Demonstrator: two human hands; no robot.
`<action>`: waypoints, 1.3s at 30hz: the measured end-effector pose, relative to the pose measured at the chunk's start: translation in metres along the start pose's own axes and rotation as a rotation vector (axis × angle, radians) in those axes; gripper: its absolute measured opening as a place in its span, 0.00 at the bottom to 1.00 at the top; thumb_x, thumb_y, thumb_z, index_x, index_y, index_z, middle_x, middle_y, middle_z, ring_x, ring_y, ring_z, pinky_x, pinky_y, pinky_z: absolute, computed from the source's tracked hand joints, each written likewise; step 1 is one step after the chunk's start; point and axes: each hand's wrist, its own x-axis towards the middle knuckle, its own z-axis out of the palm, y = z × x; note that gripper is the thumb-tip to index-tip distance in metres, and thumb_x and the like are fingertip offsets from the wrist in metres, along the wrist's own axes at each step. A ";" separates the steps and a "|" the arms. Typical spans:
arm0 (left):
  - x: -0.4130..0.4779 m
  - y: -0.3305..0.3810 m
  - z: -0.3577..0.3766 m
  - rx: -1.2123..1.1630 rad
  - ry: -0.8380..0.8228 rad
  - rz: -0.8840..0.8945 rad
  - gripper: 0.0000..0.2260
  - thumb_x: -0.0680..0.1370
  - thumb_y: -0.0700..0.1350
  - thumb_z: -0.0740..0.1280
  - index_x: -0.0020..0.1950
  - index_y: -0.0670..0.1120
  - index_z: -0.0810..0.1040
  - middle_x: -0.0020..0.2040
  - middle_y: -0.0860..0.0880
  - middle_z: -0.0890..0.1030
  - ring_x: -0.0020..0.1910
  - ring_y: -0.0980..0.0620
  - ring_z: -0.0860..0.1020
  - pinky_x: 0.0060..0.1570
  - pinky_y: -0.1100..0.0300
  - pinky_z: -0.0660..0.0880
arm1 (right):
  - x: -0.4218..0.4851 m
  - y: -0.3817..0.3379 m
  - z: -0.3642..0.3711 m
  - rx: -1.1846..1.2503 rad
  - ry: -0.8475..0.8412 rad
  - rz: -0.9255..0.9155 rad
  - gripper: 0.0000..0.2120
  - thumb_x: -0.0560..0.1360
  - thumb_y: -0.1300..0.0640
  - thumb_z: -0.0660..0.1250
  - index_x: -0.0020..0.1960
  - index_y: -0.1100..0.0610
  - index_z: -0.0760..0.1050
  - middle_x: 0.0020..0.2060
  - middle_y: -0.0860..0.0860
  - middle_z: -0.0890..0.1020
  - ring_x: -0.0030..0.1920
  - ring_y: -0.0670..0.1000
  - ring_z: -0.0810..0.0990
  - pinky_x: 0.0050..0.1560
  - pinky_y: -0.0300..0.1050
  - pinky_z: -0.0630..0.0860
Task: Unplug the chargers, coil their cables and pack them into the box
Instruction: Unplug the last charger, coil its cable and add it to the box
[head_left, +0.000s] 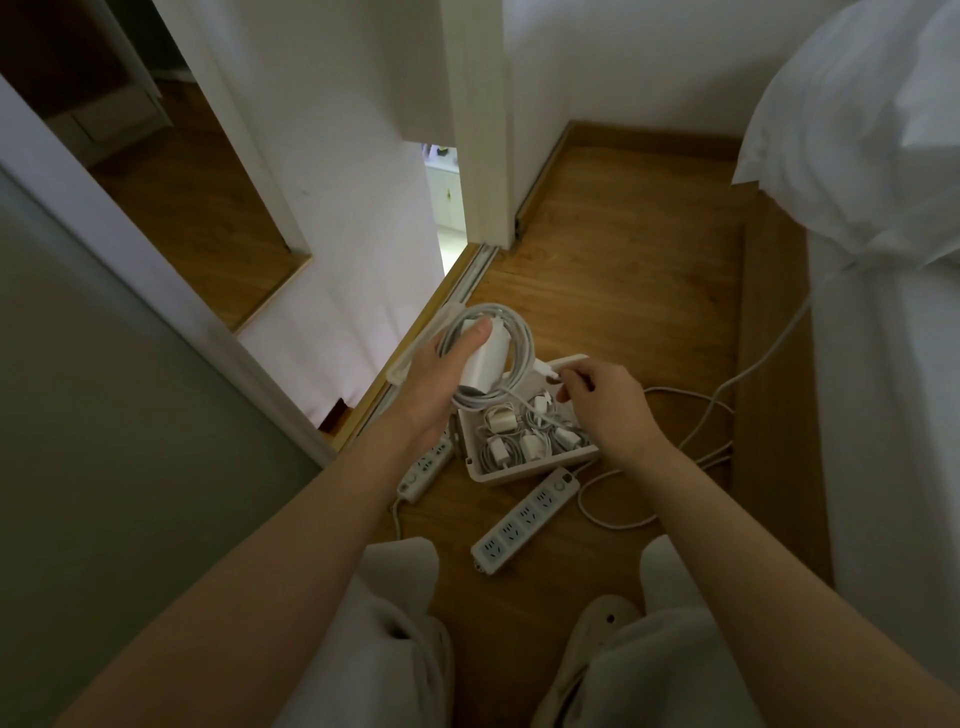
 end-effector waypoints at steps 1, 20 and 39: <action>0.000 0.000 -0.001 -0.009 -0.013 0.001 0.19 0.75 0.54 0.67 0.63 0.48 0.75 0.54 0.46 0.80 0.51 0.48 0.78 0.41 0.58 0.77 | -0.001 -0.001 0.000 0.024 -0.016 0.004 0.11 0.81 0.60 0.56 0.52 0.62 0.77 0.31 0.46 0.73 0.23 0.42 0.69 0.20 0.27 0.62; -0.002 -0.007 0.007 0.022 -0.203 -0.101 0.19 0.77 0.57 0.63 0.63 0.47 0.76 0.53 0.43 0.81 0.50 0.46 0.79 0.53 0.48 0.76 | -0.007 -0.003 0.012 0.395 -0.206 0.073 0.11 0.81 0.56 0.56 0.54 0.58 0.75 0.34 0.44 0.76 0.30 0.37 0.73 0.34 0.35 0.65; -0.001 -0.016 0.011 0.205 -0.136 -0.138 0.30 0.73 0.67 0.60 0.67 0.50 0.72 0.58 0.41 0.79 0.55 0.43 0.80 0.55 0.43 0.78 | -0.015 -0.003 0.027 0.224 0.002 -0.179 0.13 0.78 0.62 0.63 0.62 0.57 0.68 0.41 0.41 0.72 0.35 0.37 0.73 0.31 0.24 0.70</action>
